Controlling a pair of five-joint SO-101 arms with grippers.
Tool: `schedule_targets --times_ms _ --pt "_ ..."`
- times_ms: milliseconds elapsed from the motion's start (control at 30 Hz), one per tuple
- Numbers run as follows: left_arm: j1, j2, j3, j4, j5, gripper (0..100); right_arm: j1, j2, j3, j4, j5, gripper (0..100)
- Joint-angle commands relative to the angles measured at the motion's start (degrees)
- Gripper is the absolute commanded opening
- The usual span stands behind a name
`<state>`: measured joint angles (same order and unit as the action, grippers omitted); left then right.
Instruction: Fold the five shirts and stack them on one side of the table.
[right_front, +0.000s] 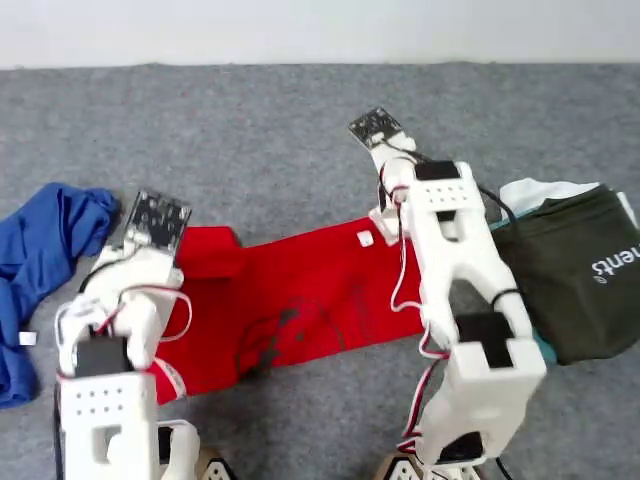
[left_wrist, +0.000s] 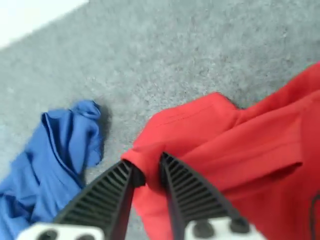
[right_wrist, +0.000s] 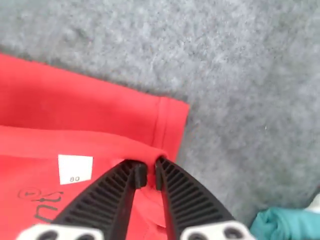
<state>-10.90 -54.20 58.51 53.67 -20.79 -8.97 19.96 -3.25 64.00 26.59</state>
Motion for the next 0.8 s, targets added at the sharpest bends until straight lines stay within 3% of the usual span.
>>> schedule_targets --times_ms 0,367,533,767 --pt "0.09 11.52 -9.19 -1.23 3.87 5 -0.40 3.21 -8.26 2.24 -0.62 0.9" --pt "0.00 40.88 -24.48 -1.49 4.92 5 -0.84 9.45 -14.86 6.90 -2.29 2.2" --pt "-0.09 50.02 -30.11 -1.23 4.92 6 -2.59 9.98 -14.86 10.07 -2.46 15.5" --pt "-0.09 60.57 -38.37 -0.35 4.92 10 -2.68 7.25 -21.63 19.21 0.35 15.8"
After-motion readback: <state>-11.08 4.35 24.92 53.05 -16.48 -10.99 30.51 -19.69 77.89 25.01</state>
